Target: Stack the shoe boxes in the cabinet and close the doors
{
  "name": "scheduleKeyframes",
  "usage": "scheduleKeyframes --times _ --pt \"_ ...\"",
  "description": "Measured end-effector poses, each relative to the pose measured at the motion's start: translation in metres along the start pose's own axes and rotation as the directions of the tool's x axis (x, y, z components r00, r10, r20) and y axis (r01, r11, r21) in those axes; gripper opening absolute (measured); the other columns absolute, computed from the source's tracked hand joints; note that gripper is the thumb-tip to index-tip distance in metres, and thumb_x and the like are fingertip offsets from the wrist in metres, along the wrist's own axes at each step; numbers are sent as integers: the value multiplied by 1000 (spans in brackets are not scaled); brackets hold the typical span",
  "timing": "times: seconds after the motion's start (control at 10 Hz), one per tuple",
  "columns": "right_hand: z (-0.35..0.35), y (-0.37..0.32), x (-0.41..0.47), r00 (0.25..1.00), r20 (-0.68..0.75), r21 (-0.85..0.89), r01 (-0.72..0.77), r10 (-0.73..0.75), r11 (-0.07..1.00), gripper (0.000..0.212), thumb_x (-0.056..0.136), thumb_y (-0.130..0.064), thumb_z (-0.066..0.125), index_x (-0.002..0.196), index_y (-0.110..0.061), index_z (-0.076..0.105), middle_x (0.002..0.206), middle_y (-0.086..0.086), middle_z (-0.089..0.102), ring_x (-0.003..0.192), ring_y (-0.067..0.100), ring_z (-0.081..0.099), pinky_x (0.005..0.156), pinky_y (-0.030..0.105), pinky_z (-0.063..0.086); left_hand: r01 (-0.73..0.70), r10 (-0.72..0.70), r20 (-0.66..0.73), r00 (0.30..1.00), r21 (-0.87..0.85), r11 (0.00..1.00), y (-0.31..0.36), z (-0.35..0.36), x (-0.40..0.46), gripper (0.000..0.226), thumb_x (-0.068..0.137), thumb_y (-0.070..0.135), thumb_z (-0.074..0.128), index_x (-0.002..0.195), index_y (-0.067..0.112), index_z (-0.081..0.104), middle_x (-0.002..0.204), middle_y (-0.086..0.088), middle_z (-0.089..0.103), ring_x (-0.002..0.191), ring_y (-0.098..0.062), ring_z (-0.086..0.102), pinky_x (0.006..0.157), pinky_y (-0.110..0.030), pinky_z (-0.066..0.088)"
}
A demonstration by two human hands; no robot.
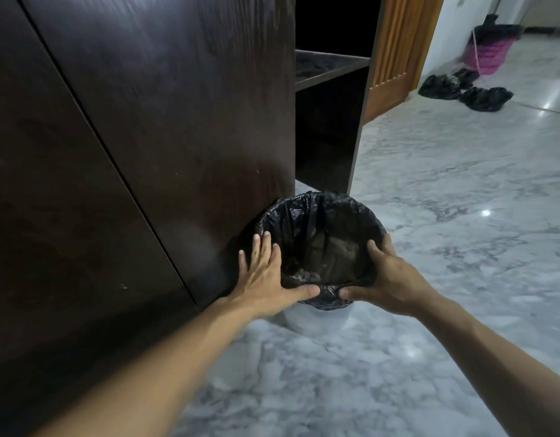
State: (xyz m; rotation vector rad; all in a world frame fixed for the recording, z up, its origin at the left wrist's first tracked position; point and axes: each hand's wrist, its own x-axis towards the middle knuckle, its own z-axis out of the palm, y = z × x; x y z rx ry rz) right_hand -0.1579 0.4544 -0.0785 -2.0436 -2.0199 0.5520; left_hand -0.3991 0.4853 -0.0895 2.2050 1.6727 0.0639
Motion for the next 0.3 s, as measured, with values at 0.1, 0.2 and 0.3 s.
scheduleKeyframes --times 0.1,0.2,0.3 --pt "12 1 1 999 -30 57 26 -25 998 129 61 -70 74 154 -8 10 161 11 -7 142 31 30 112 36 34 19 -19 -18 1000 50 999 -8 0 -18 101 88 63 47 153 9 -8 158 -7 -29 144 -20 -30 118 -50 -11" --pt "13 -2 -1 996 -90 103 23 -14 994 122 64 -67 74 153 -8 15 161 8 -1 145 29 23 114 40 32 71 -69 -48 996 57 996 -10 -7 -32 86 96 49 44 154 9 -6 160 -8 -23 147 -23 -22 119 -51 -6" --pt "27 -8 -18 963 -267 9 45 -41 999 106 74 -64 68 152 -12 21 162 13 5 148 29 14 116 46 27 98 -97 -38 995 23 995 -13 -10 -57 89 94 50 48 155 12 -5 161 -9 -19 148 -25 -16 120 -50 -3"
